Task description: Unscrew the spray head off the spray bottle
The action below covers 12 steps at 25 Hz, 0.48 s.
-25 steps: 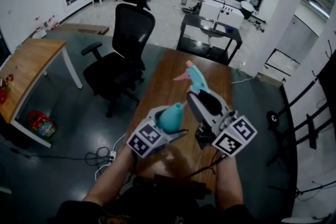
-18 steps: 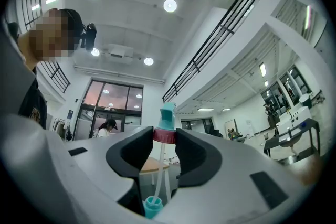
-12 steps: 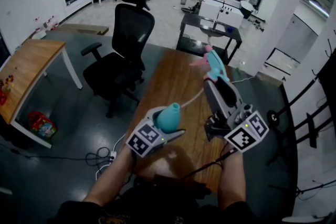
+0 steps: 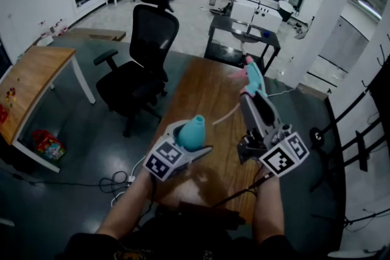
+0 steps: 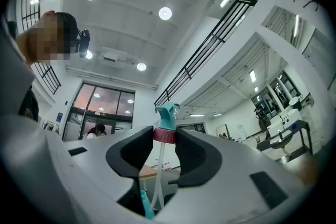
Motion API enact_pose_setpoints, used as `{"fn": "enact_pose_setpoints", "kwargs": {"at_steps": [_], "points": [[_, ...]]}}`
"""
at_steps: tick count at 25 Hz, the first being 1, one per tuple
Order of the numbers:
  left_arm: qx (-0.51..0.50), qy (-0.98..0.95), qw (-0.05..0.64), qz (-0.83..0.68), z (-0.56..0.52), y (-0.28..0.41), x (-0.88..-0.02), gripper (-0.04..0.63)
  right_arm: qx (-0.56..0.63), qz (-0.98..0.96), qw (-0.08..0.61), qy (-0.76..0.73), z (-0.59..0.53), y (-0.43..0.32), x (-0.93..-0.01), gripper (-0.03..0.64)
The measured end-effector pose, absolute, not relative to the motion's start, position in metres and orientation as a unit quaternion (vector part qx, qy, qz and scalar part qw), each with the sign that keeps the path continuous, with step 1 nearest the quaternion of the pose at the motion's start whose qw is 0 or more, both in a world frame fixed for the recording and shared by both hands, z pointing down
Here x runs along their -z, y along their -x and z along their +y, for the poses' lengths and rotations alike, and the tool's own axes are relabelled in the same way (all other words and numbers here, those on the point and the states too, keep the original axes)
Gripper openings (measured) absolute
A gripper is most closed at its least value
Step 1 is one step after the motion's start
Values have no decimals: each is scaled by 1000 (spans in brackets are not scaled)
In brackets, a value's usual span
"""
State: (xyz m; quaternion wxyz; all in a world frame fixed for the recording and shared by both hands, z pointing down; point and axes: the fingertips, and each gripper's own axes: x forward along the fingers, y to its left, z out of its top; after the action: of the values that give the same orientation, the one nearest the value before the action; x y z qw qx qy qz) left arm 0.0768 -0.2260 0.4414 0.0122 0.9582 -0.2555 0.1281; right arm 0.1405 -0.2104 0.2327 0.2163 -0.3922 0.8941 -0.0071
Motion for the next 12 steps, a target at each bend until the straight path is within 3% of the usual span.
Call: {"fn": "enact_pose_setpoints", "kwargs": {"at_steps": [12], "points": [[-113,-954,12,-276,-232,-68,-425,437,-6,887,128,443,-224,-135,-292,141]]}}
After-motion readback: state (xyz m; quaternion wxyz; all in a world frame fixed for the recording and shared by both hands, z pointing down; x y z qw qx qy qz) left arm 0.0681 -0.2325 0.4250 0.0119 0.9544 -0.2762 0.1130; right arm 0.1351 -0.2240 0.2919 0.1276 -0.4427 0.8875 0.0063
